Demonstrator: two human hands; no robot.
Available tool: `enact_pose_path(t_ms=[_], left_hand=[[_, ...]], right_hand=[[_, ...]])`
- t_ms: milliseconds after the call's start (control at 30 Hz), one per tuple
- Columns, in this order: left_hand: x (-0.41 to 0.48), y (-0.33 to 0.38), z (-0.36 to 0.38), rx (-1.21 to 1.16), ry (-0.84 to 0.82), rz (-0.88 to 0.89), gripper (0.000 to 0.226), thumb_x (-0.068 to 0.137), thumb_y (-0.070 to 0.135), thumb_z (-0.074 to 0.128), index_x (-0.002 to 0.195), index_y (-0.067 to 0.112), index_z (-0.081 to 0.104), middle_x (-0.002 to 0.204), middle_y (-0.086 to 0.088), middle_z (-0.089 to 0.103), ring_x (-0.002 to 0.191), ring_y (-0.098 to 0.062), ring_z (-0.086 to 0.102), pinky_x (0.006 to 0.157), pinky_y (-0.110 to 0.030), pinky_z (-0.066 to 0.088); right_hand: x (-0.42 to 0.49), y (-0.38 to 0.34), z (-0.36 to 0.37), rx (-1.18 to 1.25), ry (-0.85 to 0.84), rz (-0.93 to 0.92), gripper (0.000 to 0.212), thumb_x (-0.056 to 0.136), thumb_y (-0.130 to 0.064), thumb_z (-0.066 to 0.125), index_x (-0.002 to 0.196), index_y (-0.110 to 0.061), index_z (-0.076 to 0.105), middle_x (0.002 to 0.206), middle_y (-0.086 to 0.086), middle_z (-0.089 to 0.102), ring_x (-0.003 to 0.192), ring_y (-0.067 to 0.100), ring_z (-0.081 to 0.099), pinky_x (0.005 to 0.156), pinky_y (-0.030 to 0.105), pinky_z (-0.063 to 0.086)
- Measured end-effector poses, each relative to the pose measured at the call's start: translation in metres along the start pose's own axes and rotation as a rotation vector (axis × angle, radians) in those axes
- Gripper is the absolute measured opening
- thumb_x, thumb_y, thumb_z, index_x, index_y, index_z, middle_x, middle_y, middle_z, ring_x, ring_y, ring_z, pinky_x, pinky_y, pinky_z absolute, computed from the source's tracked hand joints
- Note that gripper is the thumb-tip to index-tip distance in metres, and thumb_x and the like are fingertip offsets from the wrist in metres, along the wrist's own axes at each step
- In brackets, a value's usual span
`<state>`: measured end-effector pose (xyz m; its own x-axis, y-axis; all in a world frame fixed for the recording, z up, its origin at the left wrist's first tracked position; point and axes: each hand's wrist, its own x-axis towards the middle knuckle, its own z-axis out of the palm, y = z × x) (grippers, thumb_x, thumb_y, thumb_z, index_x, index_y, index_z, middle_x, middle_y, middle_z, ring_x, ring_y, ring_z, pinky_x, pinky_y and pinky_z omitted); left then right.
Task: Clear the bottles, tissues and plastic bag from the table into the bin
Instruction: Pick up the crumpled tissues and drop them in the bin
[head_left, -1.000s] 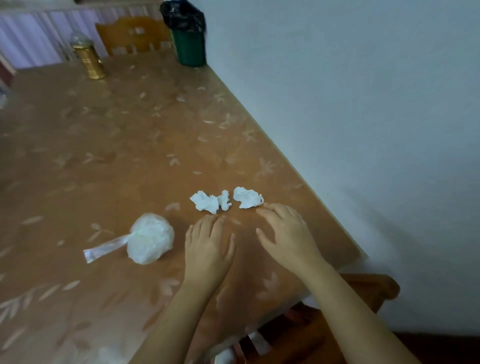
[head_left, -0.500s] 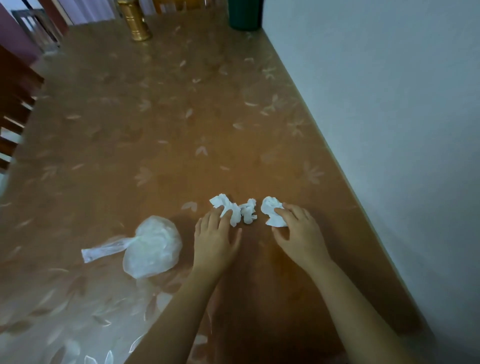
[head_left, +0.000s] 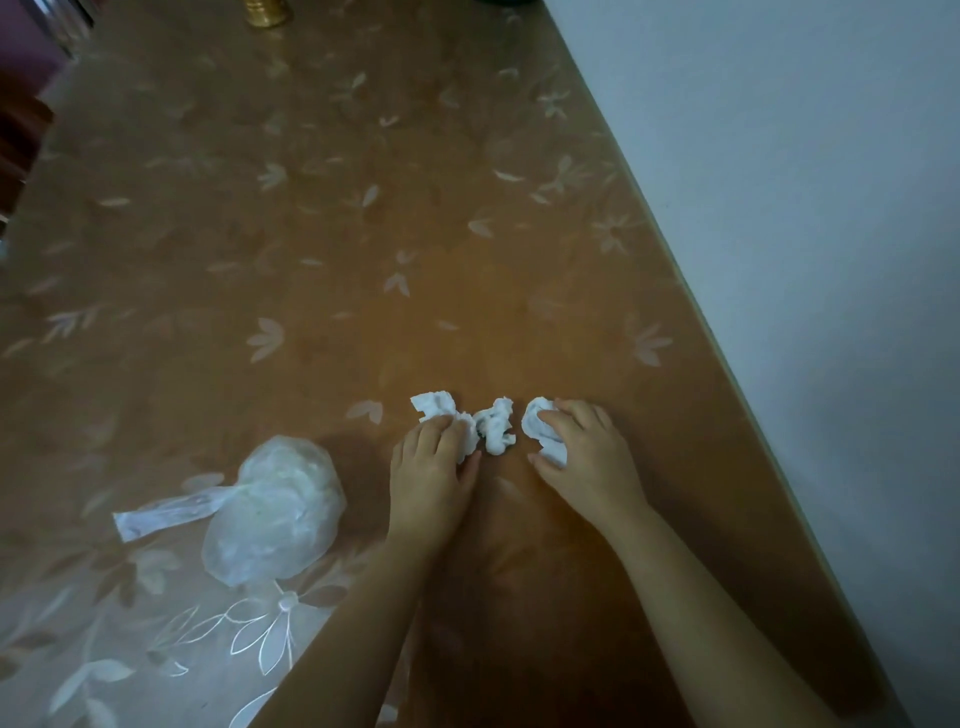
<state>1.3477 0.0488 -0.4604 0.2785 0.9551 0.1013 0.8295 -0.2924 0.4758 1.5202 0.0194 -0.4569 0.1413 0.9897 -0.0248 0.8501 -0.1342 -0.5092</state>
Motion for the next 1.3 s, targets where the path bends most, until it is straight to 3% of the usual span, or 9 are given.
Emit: enact_pose_path(t_ms=[267, 467, 700, 833, 900, 1000, 1133, 1300], left_hand=[[-0.023, -0.004, -0.003, -0.031, 0.076, 0.021, 0.018, 0.069, -0.002, 0.076, 0.086, 0.001, 0.071, 0.088, -0.014, 0.07, 0.085, -0.035, 0.064, 0.069, -0.046, 0.052], [-0.046, -0.005, -0.007, -0.094, 0.111, -0.007, 0.011, 0.073, 0.001, 0.074, 0.083, 0.002, 0.07, 0.084, -0.012, 0.07, 0.079, -0.031, 0.063, 0.066, -0.041, 0.052], [-0.068, -0.002, -0.008, -0.275, 0.062, -0.302, 0.013, 0.08, 0.01, 0.066, 0.07, 0.008, 0.058, 0.064, 0.001, 0.053, 0.064, -0.018, 0.047, 0.057, -0.017, 0.03], [-0.078, 0.004, -0.013, -0.364, 0.028, -0.383, 0.007, 0.081, 0.014, 0.064, 0.075, 0.015, 0.061, 0.066, 0.007, 0.056, 0.064, -0.01, 0.051, 0.055, -0.016, 0.032], [-0.085, 0.009, -0.016, -0.484, 0.005, -0.49, 0.014, 0.082, 0.018, 0.063, 0.071, 0.026, 0.058, 0.064, 0.012, 0.057, 0.06, -0.004, 0.053, 0.053, -0.012, 0.035], [-0.095, 0.019, -0.025, -0.726, -0.019, -0.653, 0.014, 0.084, 0.019, 0.061, 0.071, 0.024, 0.062, 0.064, 0.006, 0.062, 0.059, -0.004, 0.056, 0.056, -0.02, 0.044], [-0.111, 0.03, -0.048, -0.826, 0.049, -0.656, 0.019, 0.084, 0.012, 0.061, 0.069, 0.024, 0.064, 0.061, 0.01, 0.065, 0.055, 0.004, 0.057, 0.051, -0.012, 0.045], [-0.138, 0.032, -0.088, -0.901, 0.097, -0.62, 0.014, 0.085, 0.015, 0.06, 0.074, 0.021, 0.066, 0.06, 0.009, 0.065, 0.052, -0.003, 0.059, 0.047, -0.015, 0.045]], right_hand=[[-0.02, -0.003, 0.012, 0.046, 0.094, -0.03, 0.031, 0.068, -0.004, 0.072, 0.097, -0.008, 0.064, 0.099, 0.007, 0.063, 0.09, 0.027, 0.054, 0.068, 0.037, 0.05], [-0.04, -0.01, 0.018, 0.152, 0.114, -0.013, 0.024, 0.07, 0.003, 0.07, 0.092, -0.005, 0.064, 0.093, 0.009, 0.059, 0.087, 0.023, 0.052, 0.069, 0.028, 0.047], [-0.056, -0.015, 0.014, 0.264, 0.083, 0.101, 0.016, 0.077, 0.001, 0.063, 0.09, -0.007, 0.064, 0.094, 0.001, 0.053, 0.089, 0.015, 0.052, 0.068, 0.009, 0.037], [-0.062, -0.018, 0.006, 0.304, 0.063, 0.117, 0.013, 0.078, 0.0, 0.062, 0.088, -0.009, 0.064, 0.093, -0.002, 0.052, 0.087, 0.015, 0.054, 0.068, 0.019, 0.045], [-0.066, -0.02, 0.002, 0.33, 0.052, 0.117, 0.014, 0.078, -0.001, 0.062, 0.088, -0.01, 0.064, 0.094, -0.001, 0.053, 0.086, 0.015, 0.055, 0.067, 0.017, 0.044], [-0.074, -0.026, -0.006, 0.394, 0.056, 0.107, 0.015, 0.078, 0.0, 0.062, 0.088, -0.011, 0.064, 0.093, 0.001, 0.054, 0.084, 0.015, 0.056, 0.066, 0.015, 0.044], [-0.085, -0.039, -0.02, 0.42, 0.066, 0.059, 0.016, 0.077, -0.001, 0.062, 0.087, -0.013, 0.064, 0.091, -0.001, 0.055, 0.081, 0.009, 0.056, 0.063, 0.004, 0.04], [-0.101, -0.073, -0.033, 0.458, 0.099, -0.051, 0.016, 0.077, -0.002, 0.065, 0.085, -0.016, 0.064, 0.09, -0.006, 0.057, 0.084, -0.004, 0.056, 0.068, 0.001, 0.039]])
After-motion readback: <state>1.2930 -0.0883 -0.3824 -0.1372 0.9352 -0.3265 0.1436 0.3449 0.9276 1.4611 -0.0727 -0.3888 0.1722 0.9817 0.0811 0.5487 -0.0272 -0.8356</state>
